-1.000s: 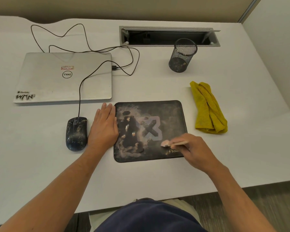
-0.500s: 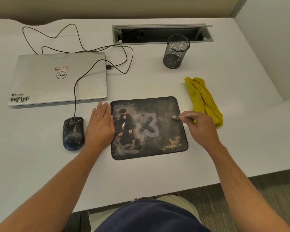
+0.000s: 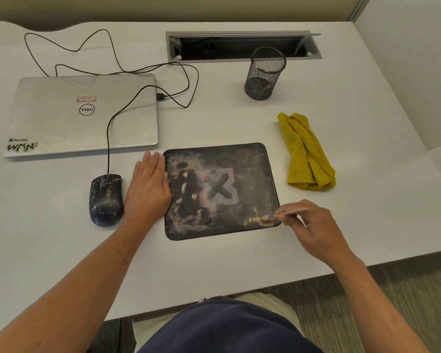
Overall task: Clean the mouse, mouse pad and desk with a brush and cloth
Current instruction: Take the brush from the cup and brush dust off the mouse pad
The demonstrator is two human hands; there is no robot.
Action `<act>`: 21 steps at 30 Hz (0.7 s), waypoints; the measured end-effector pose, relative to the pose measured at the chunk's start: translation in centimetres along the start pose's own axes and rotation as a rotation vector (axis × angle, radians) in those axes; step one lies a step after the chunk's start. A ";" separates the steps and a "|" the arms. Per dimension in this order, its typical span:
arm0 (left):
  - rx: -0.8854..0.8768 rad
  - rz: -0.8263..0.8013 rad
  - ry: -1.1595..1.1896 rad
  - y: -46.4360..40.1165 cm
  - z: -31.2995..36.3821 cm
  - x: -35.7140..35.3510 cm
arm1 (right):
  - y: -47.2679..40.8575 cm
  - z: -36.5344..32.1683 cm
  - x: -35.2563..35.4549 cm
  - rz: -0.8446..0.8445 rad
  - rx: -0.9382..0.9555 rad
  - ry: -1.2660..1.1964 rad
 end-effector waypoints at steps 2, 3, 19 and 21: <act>-0.006 0.006 0.008 0.0 0.1 0.0 | -0.9 -0.2 0.6 0.078 -0.008 -0.068; -0.006 0.008 0.011 0.1 0.1 0.0 | -1.4 -0.5 0.6 0.102 -0.005 -0.095; -0.001 0.008 0.016 0.0 -0.1 -0.1 | 0.8 0.9 -2.0 -0.246 -0.094 0.100; -0.005 0.010 0.020 0.1 -0.1 -0.1 | 0.7 1.1 -1.0 -0.162 -0.096 0.097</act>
Point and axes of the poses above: each hand's wrist, its own y-axis away from the middle knuckle, its own x-axis out of the back of the hand, z = x × y, the point moved 7 cm from there along -y, towards the middle knuckle, and after that the axes turned 1 degree about -x, right-handed, at the moved point
